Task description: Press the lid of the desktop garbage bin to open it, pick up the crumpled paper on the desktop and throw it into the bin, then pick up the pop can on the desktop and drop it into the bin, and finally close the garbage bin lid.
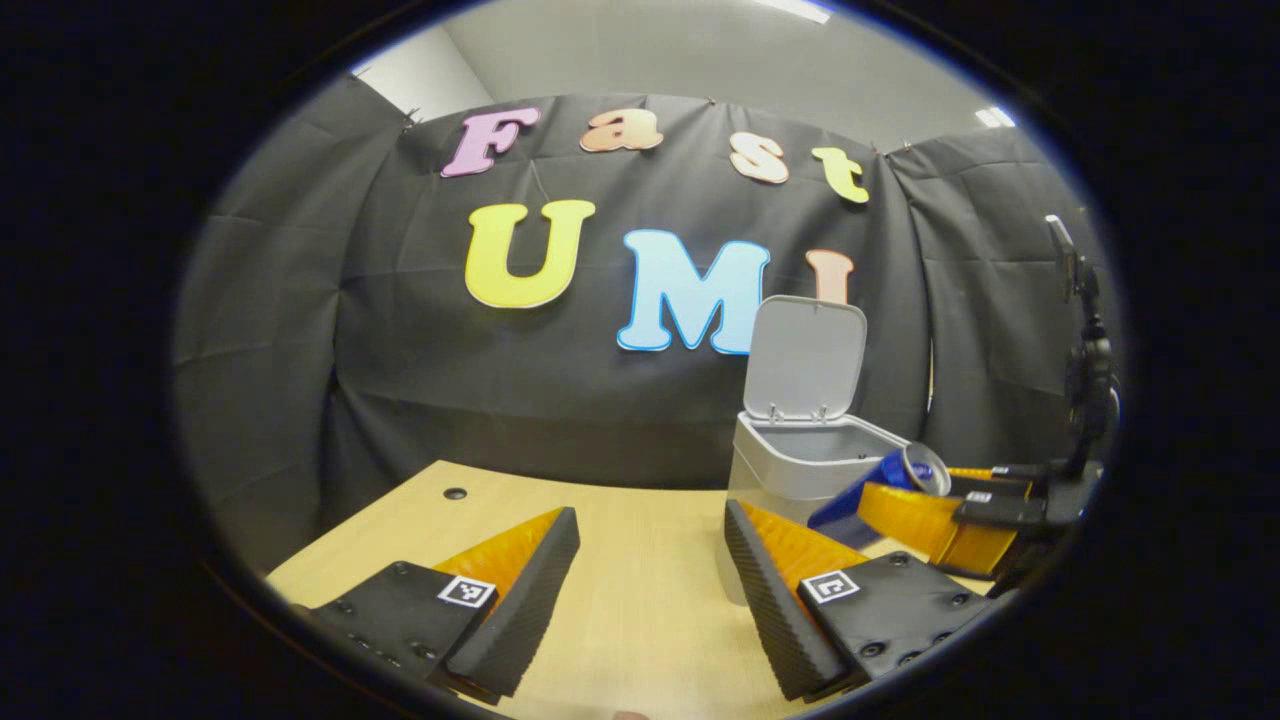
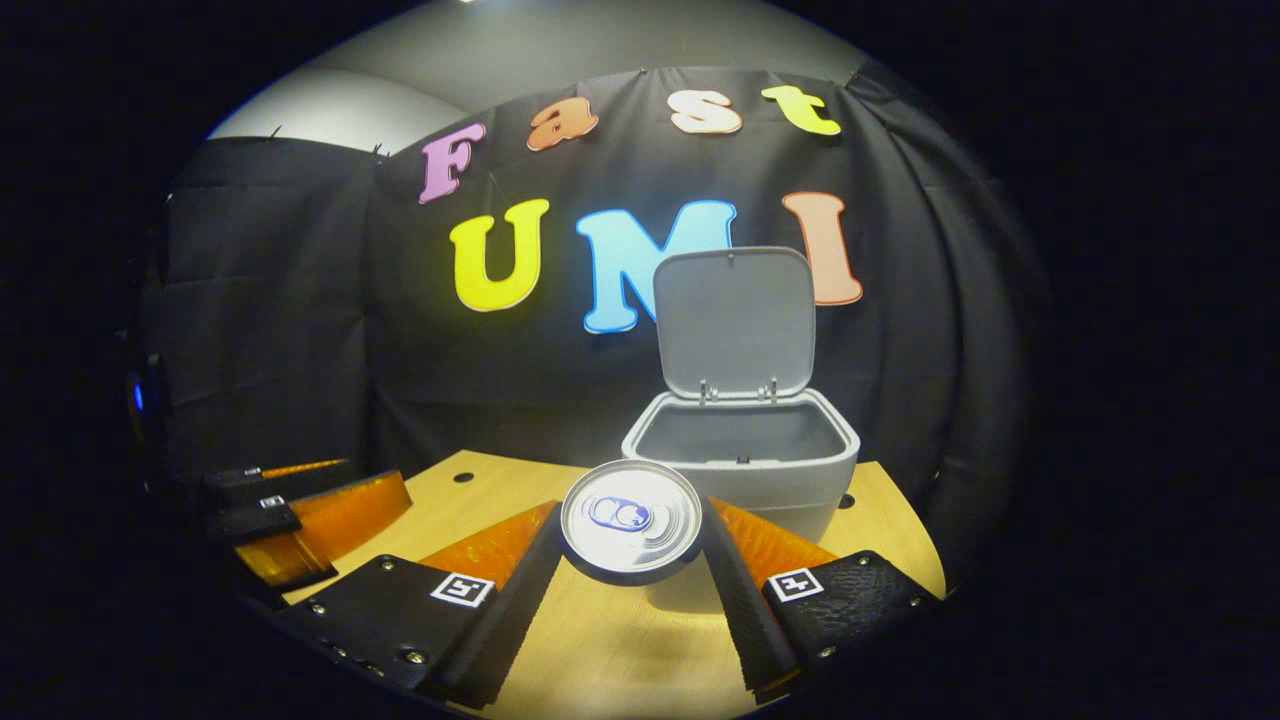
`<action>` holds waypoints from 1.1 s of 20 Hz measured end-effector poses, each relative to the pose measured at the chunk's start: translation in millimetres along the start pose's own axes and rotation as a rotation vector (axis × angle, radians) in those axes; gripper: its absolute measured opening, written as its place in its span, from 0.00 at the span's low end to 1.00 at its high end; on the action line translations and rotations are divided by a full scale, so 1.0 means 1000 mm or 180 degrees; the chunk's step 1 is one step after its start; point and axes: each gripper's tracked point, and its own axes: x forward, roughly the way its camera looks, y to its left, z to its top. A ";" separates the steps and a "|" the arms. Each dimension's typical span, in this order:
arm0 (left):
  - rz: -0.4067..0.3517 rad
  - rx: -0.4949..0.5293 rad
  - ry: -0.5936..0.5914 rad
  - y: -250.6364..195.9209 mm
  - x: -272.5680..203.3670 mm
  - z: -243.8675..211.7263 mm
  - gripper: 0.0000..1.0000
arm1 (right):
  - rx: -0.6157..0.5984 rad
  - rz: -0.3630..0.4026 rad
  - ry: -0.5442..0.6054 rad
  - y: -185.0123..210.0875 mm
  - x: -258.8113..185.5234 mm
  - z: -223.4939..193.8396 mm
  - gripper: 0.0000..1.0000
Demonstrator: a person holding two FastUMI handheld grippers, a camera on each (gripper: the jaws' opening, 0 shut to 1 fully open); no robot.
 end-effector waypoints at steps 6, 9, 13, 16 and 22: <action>0.0021 -0.0002 0.0014 0.001 -0.001 -0.001 1.00 | -0.0005 -0.0065 -0.0522 -0.020 0.006 0.059 0.84; 0.0044 -0.0005 0.0026 0.002 0.001 -0.003 0.95 | -0.0132 -0.0240 -0.0667 -0.038 0.011 0.075 0.84; 0.0046 0.0022 0.0017 0.000 0.005 0.000 1.00 | -0.0358 -0.0502 -0.0731 -0.063 0.018 0.079 0.84; 0.0011 0.0017 0.0042 -0.006 0.009 -0.003 0.95 | -0.0647 -0.0700 -0.0763 -0.081 0.025 0.082 0.84; -0.0042 -0.0003 0.0082 -0.019 0.015 -0.010 0.95 | -0.0729 -0.0900 -0.0528 -0.109 0.037 0.064 0.84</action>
